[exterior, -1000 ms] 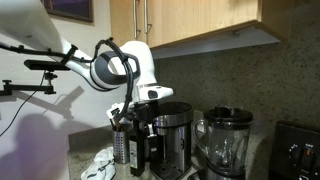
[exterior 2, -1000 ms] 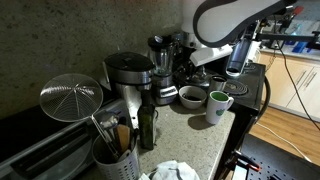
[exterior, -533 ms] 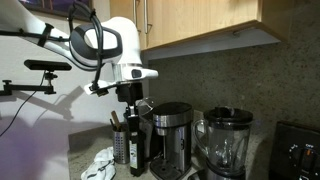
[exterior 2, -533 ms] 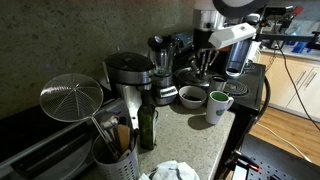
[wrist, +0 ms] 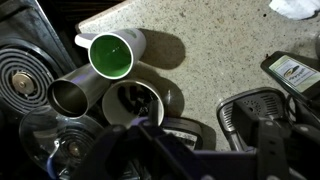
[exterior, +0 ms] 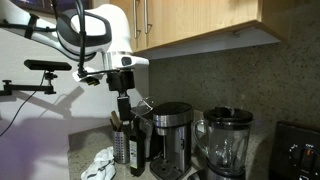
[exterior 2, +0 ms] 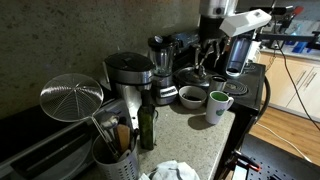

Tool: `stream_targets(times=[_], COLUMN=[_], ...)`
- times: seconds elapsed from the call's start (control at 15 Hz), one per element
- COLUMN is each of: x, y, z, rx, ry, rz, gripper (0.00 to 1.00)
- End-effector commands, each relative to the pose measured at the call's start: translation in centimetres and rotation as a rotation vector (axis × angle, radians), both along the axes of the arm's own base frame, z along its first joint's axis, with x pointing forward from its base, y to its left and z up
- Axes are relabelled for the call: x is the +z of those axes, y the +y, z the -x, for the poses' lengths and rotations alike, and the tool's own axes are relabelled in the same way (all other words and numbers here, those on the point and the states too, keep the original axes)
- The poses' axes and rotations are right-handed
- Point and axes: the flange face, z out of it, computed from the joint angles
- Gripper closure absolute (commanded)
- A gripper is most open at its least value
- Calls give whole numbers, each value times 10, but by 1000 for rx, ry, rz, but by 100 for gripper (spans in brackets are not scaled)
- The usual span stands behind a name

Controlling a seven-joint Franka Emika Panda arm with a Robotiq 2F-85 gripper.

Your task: Press the button on the blender

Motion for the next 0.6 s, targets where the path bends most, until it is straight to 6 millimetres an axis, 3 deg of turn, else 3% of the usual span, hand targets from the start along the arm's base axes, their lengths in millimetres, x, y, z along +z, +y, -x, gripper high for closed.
stream_targets(times=[0.0, 0.53], x=[-3, -26], y=[7, 12], z=[4, 3], rx=[21, 15], ry=[21, 56], rz=[-17, -20], gripper=[0, 0])
